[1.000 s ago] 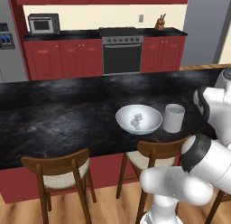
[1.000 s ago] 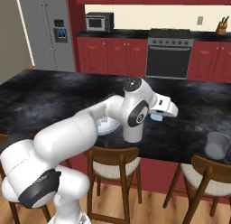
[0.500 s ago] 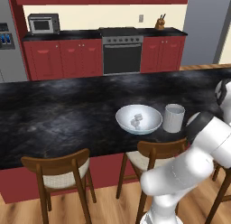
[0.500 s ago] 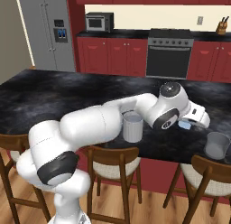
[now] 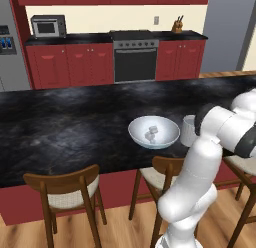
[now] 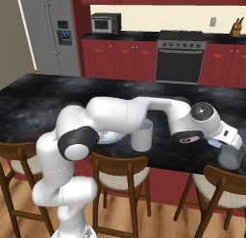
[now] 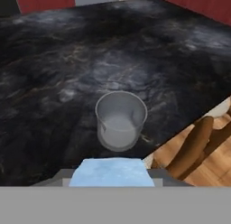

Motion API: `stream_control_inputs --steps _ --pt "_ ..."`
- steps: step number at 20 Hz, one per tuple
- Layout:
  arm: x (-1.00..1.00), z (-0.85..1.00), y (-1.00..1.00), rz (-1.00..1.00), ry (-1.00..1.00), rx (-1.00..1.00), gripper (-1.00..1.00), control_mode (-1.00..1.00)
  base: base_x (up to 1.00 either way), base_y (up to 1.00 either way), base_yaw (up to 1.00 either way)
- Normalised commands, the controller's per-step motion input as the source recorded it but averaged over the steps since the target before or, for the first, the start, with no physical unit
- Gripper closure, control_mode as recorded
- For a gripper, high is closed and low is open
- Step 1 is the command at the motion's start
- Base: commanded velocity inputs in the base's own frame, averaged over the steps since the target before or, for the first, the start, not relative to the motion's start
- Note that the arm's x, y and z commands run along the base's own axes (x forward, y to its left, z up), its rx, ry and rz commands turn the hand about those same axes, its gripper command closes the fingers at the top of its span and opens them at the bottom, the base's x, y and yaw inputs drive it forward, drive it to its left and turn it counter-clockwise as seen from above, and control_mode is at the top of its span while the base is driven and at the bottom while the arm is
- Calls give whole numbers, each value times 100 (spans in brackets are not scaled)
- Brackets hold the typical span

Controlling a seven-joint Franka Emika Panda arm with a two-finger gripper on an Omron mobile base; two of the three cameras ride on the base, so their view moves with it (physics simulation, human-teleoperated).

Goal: There are four ice cubes in the ice bowl. Place two ice cubes in each glass of water.

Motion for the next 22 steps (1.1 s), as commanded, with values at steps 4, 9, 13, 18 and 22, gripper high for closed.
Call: stream_control_inputs --steps 4,9,13,18,22 --pt "0 1 -64 0 -6 11 100 -100 0 0 0" --pt "0 26 -87 0 -3 17 100 -100 0 0 0" --pt "0 58 -97 0 -9 23 100 -100 0 0 0" --pt "-1 29 -34 0 -12 18 100 -100 0 0 0" --pt "0 0 -23 0 -1 14 100 -100 0 0 0"
